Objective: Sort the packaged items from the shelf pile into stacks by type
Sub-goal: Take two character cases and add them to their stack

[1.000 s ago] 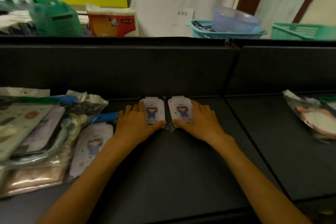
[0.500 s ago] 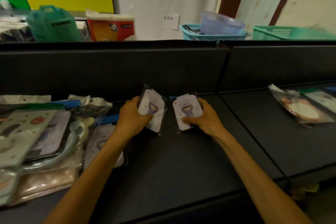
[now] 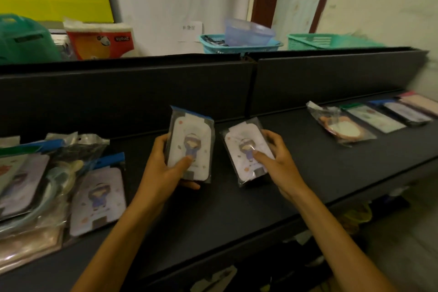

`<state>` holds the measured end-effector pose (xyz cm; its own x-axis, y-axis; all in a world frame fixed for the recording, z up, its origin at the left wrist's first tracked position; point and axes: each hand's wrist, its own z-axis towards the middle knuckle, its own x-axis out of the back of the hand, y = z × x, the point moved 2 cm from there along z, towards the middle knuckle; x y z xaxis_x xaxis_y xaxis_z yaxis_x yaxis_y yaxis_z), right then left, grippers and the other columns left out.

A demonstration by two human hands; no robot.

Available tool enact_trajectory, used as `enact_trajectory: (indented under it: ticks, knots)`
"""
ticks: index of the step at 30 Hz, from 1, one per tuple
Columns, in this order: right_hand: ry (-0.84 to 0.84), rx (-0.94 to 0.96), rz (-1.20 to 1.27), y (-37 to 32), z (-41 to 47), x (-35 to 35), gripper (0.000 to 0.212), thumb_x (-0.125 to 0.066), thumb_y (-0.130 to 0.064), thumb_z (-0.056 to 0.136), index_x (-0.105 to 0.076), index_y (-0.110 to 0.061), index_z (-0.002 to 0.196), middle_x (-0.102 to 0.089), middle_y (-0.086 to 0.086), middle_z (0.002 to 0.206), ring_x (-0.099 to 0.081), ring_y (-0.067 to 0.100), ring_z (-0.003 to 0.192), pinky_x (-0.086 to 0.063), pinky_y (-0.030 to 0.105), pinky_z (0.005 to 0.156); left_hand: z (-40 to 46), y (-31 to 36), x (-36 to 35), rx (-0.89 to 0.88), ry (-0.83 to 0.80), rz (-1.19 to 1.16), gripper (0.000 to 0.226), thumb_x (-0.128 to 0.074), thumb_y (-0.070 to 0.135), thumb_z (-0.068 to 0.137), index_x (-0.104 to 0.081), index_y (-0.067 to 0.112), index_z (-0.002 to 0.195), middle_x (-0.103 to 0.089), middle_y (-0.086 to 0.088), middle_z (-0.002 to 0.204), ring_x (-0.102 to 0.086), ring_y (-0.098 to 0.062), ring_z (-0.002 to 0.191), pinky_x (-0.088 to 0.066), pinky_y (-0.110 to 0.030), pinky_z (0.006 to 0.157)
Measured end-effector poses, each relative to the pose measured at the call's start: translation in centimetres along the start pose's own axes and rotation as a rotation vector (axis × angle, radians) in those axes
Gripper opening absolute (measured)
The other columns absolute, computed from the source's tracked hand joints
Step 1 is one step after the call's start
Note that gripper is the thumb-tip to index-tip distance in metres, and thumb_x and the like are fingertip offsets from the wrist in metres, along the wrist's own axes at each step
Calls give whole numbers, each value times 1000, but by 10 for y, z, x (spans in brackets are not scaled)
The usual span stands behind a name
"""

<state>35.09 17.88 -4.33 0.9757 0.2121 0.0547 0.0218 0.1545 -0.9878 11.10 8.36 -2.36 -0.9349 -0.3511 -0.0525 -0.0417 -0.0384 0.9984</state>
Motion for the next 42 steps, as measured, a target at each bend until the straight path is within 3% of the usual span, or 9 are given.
enact_trajectory:
  ticks: [4, 11, 20, 24, 30, 34, 42]
  knots:
    - [93, 17, 22, -6, -20, 69, 52, -62, -5, 87, -46, -31, 128, -66, -14, 107, -67, 9, 95, -56, 23, 66, -9, 1, -58, -26, -102, -6, 60, -72, 28, 69, -44, 38, 122, -58, 5, 115, -68, -9, 86, -58, -36, 53]
    - [273, 39, -15, -10, -62, 237, 46, -62, -6, 87, -51, -39, 118, -68, -14, 105, -69, 8, 90, -55, 22, 62, -30, -5, -206, 14, -247, -42, 59, -72, 29, 66, -46, 39, 118, -58, 3, 115, -70, -15, 85, -57, -36, 54]
    - [449, 66, -32, 5, -101, 427, 49, -61, -4, 88, -47, -27, 129, -65, -8, 114, -68, 11, 94, -56, 23, 64, -55, -25, -388, -48, -360, -42, 54, -70, 21, 77, -42, 31, 123, -56, 1, 120, -70, -17, 86, -57, -37, 51]
    - [476, 60, -29, 9, -94, 479, 49, -60, -3, 88, -48, -29, 128, -65, -13, 109, -68, 9, 93, -55, 22, 63, -47, -24, -452, -70, -422, -47, 48, -71, 20, 77, -47, 40, 113, -58, 4, 117, -70, -15, 87, -57, -36, 52]
    - [495, 41, -33, 26, -57, 544, 50, -61, -2, 88, -47, -28, 129, -63, -10, 114, -68, 8, 94, -55, 21, 62, -12, -37, -529, -63, -436, -16, 53, -71, 20, 79, -43, 36, 121, -58, 1, 121, -70, -19, 87, -58, -41, 53]
    - [480, 34, -50, 36, -13, 588, 50, -62, -4, 87, -48, -29, 127, -65, -10, 112, -69, 10, 92, -55, 23, 61, 21, -41, -577, -88, -416, -27, 48, -73, 26, 74, -46, 47, 109, -59, 6, 116, -70, -17, 86, -58, -41, 52]
    - [354, -48, -55, 47, 105, 655, 49, -64, -10, 87, -49, -35, 126, -68, -10, 104, -70, 11, 86, -56, 25, 60, 100, -35, -653, -73, -226, 4, 54, -69, 18, 80, -41, 38, 122, -59, 8, 110, -69, -7, 83, -57, -34, 51]
